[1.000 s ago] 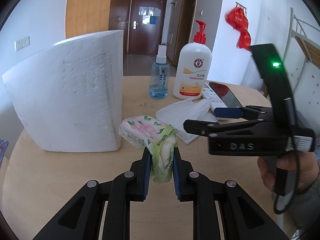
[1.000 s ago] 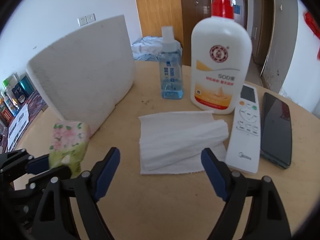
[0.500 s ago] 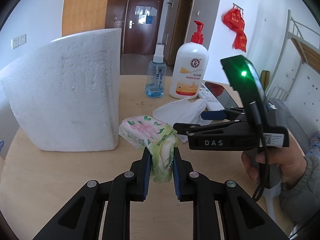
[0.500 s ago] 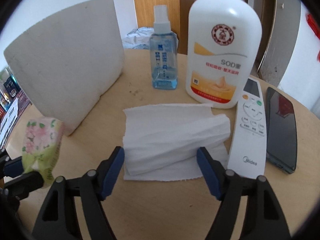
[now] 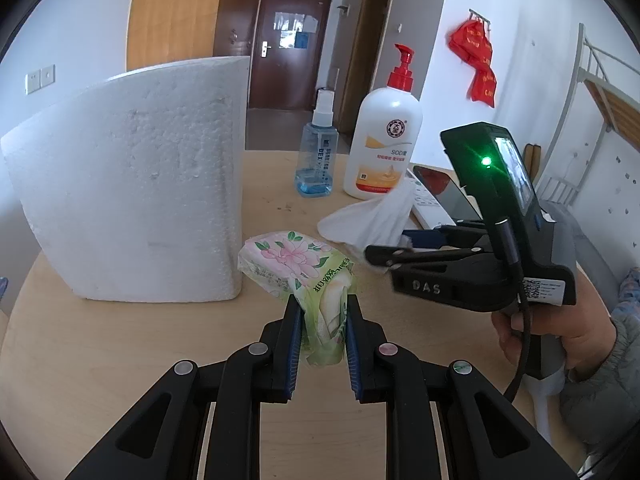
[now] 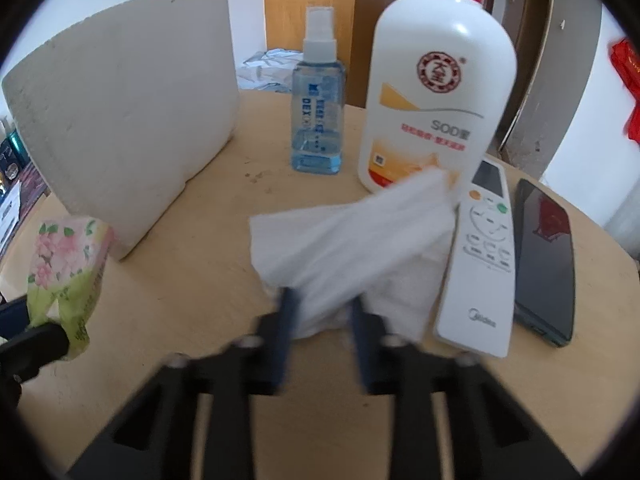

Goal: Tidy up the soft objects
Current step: 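Lift the floral pack with the left gripper while the right gripper grasps the white tissue, then carry the floral pack and white tissue up toward the white foam box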

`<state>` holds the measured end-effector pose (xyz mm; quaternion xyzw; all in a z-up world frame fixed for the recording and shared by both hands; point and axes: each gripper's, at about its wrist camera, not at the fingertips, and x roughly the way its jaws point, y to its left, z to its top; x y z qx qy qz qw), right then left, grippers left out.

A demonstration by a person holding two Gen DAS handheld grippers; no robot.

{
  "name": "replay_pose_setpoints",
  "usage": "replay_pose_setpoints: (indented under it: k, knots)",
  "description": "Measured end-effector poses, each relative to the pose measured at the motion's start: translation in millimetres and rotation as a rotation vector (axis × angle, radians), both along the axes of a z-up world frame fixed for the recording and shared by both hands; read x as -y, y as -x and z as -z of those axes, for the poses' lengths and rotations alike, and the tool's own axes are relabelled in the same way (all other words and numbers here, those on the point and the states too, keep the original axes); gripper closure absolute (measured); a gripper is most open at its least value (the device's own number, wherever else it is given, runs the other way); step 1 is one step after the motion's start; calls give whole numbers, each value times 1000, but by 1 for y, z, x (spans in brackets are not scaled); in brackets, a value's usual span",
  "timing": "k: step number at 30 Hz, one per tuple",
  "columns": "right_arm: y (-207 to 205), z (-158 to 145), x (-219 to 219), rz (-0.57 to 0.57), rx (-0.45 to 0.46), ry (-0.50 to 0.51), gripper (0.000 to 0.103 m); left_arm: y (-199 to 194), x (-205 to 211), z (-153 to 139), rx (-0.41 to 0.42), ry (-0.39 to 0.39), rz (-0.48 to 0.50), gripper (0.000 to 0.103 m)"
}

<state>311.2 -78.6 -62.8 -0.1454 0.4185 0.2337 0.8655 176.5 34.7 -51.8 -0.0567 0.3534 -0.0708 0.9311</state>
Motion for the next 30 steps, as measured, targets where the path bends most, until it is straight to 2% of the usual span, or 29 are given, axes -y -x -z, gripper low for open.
replay_pose_setpoints:
  k: [4, 8, 15, 22, 30]
  knots:
    - [8, 1, 0, 14, -6, -1, 94, 2, 1, -2, 11, -3, -8, 82]
    - [19, -11, 8, 9, -11, -43, 94, 8, 1, -5, 24, -4, -12, 82]
    - [44, -30, 17, -17, 21, -90, 94, 18, 2, -11, 30, -6, -13, 82]
    - [67, -36, 29, -14, 37, -130, 94, 28, 4, -21, 51, -16, -25, 82]
    - [78, -51, 35, -20, 76, -157, 94, 41, 12, -30, 76, -29, -21, 82]
